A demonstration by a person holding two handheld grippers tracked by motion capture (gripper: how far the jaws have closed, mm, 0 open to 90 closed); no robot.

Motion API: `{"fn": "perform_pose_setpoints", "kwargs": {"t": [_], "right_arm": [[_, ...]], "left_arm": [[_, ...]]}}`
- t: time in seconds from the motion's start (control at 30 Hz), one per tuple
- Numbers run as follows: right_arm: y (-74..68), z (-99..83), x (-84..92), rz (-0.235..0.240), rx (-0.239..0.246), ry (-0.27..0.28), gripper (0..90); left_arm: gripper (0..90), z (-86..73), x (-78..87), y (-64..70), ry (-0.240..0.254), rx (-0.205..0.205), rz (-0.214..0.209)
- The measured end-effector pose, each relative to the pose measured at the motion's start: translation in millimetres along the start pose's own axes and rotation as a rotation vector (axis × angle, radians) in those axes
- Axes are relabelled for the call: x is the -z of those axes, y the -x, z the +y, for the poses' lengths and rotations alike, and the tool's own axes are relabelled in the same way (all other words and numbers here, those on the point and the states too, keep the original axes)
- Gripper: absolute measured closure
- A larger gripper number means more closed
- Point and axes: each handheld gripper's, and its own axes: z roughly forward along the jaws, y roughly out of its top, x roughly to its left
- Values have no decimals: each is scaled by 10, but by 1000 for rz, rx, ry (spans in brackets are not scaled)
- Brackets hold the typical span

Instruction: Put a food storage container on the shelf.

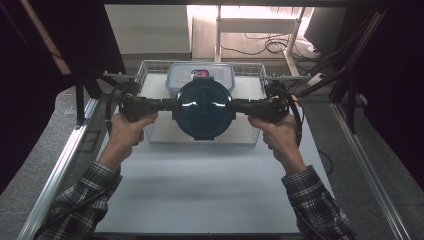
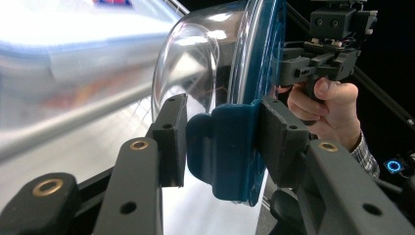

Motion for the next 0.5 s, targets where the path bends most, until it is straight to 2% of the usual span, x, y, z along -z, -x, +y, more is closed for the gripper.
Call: {"fn": "perform_pose_setpoints", "kwargs": {"t": [0.13,0.5], "right_arm": [[13,146,-13,4,-3,19,566],[21,589,-42,-12,7,50,566]], "left_arm": [[577,162,28,-13,8,-2,-2],[577,541,74,-134,52,34,-31]]}}
